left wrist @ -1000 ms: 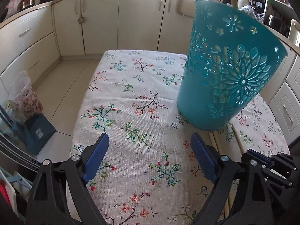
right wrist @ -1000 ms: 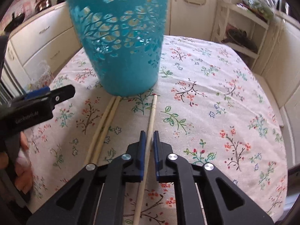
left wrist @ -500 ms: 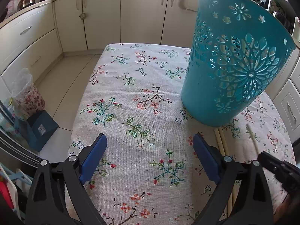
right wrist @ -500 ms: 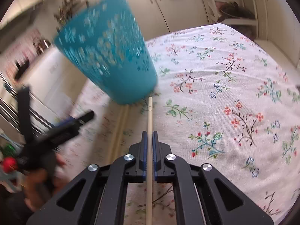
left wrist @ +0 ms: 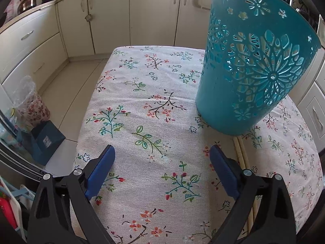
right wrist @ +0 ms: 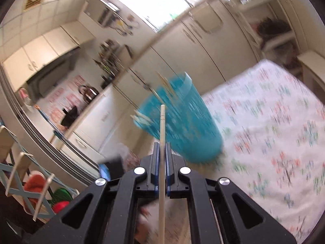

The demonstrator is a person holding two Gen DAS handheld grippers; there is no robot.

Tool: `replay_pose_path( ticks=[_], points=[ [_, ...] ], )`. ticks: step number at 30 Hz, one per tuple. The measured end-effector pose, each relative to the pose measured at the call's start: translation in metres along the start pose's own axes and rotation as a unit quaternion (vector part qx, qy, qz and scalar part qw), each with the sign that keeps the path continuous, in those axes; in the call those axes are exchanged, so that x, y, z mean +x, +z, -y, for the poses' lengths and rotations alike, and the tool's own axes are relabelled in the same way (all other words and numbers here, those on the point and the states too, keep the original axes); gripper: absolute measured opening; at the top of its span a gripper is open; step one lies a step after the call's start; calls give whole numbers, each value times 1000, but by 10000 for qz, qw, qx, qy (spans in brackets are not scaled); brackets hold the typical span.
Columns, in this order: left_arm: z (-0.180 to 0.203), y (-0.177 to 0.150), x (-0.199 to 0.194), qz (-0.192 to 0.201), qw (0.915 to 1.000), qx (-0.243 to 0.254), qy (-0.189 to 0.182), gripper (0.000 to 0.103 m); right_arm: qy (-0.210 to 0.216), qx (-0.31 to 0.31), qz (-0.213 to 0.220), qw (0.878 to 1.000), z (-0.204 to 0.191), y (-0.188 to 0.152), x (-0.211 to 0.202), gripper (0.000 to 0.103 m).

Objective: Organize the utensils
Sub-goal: 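Return the left gripper to the table while the right gripper grasps and lifts a chopstick, then lift the chopstick over the teal bin with the right gripper and release it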

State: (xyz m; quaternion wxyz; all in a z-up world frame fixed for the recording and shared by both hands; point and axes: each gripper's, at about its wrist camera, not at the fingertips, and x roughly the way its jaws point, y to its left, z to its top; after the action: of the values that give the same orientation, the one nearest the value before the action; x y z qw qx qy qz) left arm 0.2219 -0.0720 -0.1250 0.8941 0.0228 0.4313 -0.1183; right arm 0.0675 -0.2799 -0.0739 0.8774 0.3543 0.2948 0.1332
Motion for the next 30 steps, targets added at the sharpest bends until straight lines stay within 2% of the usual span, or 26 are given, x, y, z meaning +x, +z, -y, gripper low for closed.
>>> replay_pose_path(
  ticks=[6, 9, 12, 15, 17, 20, 22, 25, 30],
  points=[
    [1, 0, 1, -32, 10000, 31, 17, 90, 238, -404, 854, 9952, -40, 63, 26, 6],
    [1, 0, 2, -42, 10000, 22, -4, 90, -25, -740, 1284, 9890, -57, 90, 49, 6],
    [1, 0, 4, -52, 10000, 8, -34, 90, -414, -988, 1535, 9823, -63, 105, 72, 6],
    [0, 0, 5, -48, 10000, -5, -75, 90, -781, -1108, 1568, 9783, -58, 108, 92, 6],
    [0, 1, 6, -50, 9999, -14, -98, 91, -1036, -1174, 1405, 9776, -50, 104, 106, 6],
    [0, 1, 6, -56, 9999, -30, -113, 90, -1118, -1380, 1324, 9752, -52, 96, 109, 6],
    [1, 2, 7, -56, 9999, -35, -113, 90, -1335, -1750, 1318, 9665, -62, 90, 107, 6],
    [1, 2, 7, -61, 9999, -44, -113, 90, -1405, -1992, 1194, 9625, -65, 82, 111, 6],
    [0, 1, 8, -68, 9999, -80, -122, 90, -1340, -1970, 915, 9669, -55, 66, 103, 6]
  ],
)
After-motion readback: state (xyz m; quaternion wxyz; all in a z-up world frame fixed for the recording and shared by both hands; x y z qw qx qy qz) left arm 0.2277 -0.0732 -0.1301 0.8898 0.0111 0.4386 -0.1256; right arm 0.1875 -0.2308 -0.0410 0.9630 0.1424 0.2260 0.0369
